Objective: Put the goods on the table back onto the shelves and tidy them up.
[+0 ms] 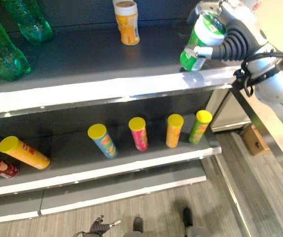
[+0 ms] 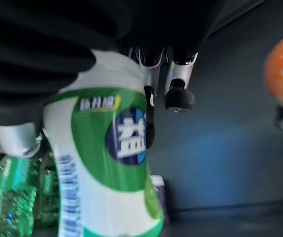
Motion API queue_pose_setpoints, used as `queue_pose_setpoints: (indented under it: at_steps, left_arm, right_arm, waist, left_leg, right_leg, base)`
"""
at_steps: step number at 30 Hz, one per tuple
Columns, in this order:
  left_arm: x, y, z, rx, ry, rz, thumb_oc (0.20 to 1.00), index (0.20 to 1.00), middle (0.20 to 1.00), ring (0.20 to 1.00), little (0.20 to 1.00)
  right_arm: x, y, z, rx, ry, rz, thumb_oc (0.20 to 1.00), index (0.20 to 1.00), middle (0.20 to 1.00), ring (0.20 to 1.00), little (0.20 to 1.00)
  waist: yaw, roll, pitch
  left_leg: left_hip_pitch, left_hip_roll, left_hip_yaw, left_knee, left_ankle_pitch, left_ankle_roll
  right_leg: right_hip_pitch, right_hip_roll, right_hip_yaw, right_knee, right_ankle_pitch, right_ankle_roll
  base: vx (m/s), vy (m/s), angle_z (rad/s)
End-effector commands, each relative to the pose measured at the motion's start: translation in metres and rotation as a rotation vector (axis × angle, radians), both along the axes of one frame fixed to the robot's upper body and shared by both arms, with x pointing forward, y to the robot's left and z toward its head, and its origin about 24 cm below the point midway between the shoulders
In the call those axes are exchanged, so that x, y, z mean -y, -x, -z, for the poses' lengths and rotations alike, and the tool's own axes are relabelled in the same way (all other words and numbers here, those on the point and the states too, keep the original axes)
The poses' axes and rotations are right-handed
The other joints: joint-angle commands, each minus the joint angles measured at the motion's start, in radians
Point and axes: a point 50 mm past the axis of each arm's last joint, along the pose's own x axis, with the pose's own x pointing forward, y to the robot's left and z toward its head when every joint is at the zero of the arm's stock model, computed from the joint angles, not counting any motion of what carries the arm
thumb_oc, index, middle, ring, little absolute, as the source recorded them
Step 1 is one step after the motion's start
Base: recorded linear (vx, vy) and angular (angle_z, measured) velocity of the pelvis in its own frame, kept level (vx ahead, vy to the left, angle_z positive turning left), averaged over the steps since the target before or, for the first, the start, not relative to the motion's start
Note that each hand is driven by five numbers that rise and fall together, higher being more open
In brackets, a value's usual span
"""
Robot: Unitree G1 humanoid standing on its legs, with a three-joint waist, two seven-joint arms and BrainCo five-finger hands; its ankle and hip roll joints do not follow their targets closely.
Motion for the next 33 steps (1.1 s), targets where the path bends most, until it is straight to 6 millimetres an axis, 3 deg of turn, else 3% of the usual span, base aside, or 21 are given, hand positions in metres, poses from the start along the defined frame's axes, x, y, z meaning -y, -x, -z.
queue_pose_setpoints:
  at_steps: [1, 17, 33]
  left_arm:
    - [-0.013, -0.015, -0.008, 0.057, -0.032, -0.04, 1.0, 1.0, 1.0, 1.0, 1.0]
    - [-0.016, -0.022, -0.011, 0.089, -0.027, -0.052, 1.0, 1.0, 1.0, 1.0, 1.0]
    - [-0.02, -0.014, -0.01, 0.078, -0.016, -0.072, 1.0, 1.0, 1.0, 1.0, 1.0]
  right_arm:
    - [-0.006, 0.001, -0.023, 0.041, -0.039, -0.035, 0.2, 0.2, 0.2, 0.2, 0.2]
    - [-0.037, -0.012, -0.025, -0.052, -0.024, -0.125, 0.2, 0.2, 0.2, 0.2, 0.2]
    - [-0.013, -0.048, -0.029, -0.099, -0.011, 0.101, 0.2, 0.2, 0.2, 0.2, 0.2]
  waist:
    - [0.014, -0.004, -0.018]
    - [0.042, -0.012, -0.026]
    - [0.076, -0.002, -0.016]
  left_leg:
    - [-0.003, 0.021, 0.02, 0.009, -0.063, -0.038]
    - [0.001, 0.023, -0.011, 0.009, -0.056, -0.041]
    - [-0.053, 0.009, -0.072, 0.009, -0.028, -0.054]
  right_leg:
    - [0.066, -0.015, -0.04, 0.014, -0.097, 0.016]
    - [0.095, -0.02, -0.082, 0.014, -0.11, 0.014]
    - [0.095, -0.032, -0.152, 0.02, -0.116, 0.013]
  base:
    - [0.0, 0.0, 0.0]
    - [0.02, -0.024, 0.1]
    - [0.0, -0.023, 0.16]
